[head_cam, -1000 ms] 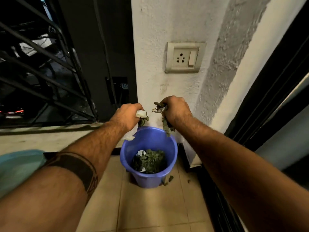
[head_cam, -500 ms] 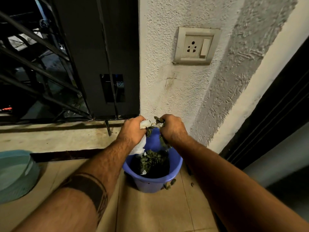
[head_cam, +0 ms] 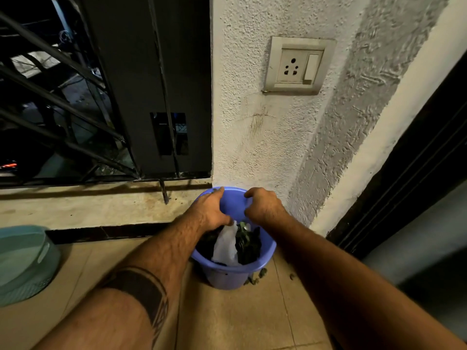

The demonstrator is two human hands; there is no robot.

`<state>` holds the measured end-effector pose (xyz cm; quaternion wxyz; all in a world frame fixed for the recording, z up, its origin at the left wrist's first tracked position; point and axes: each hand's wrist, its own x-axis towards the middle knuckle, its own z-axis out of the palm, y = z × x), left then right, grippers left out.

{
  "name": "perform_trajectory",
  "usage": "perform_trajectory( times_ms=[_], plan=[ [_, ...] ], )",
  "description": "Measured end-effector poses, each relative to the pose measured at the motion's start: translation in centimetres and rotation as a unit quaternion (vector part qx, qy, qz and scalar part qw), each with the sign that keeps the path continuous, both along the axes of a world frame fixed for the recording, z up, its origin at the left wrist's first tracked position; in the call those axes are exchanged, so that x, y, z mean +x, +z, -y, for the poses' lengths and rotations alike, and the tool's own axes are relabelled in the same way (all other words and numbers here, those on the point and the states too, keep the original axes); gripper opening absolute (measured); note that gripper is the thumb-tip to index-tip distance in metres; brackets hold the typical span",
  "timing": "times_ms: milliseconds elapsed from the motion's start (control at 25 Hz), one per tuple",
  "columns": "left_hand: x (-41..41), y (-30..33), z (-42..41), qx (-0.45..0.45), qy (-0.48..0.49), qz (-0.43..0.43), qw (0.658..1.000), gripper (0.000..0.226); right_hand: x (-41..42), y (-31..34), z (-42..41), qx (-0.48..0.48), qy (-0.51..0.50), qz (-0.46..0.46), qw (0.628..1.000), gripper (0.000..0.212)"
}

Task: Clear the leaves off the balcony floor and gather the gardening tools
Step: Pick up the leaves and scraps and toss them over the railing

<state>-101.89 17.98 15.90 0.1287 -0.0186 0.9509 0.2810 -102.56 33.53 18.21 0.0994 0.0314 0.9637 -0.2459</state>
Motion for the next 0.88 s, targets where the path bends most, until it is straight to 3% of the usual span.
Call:
perform_trajectory(
  times_ms=[120,280,600,720,880],
  plan=[
    [0.2,1.2,0.1,-0.076,-0.021,-0.074,0.994,0.074,0.2,0.8,-0.4,-0.011,-0.009,-0.038,0.999,0.045],
    [0.8,1.5,-0.3,-0.062,-0.043,-0.09,0.993,0.063,0.8,1.2,0.0,0.008,0.026,-0.05,0.998,0.045],
    [1.9,4.0,0.8,-0.071,-0.051,-0.144,0.986,0.075,2.5,3.5,-0.3,0.039,0.103,-0.063,0.992,0.05],
    [3.5,8.1,1.2,-0.09,-0.041,-0.133,0.986,0.082,4.3,7.2,-0.7,0.048,0.118,-0.059,0.99,0.052],
    [4.6,17.7,2.1,-0.094,-0.027,-0.124,0.987,0.09,5.4,17.0,-1.1,0.053,0.124,-0.057,0.989,0.065]
  ],
)
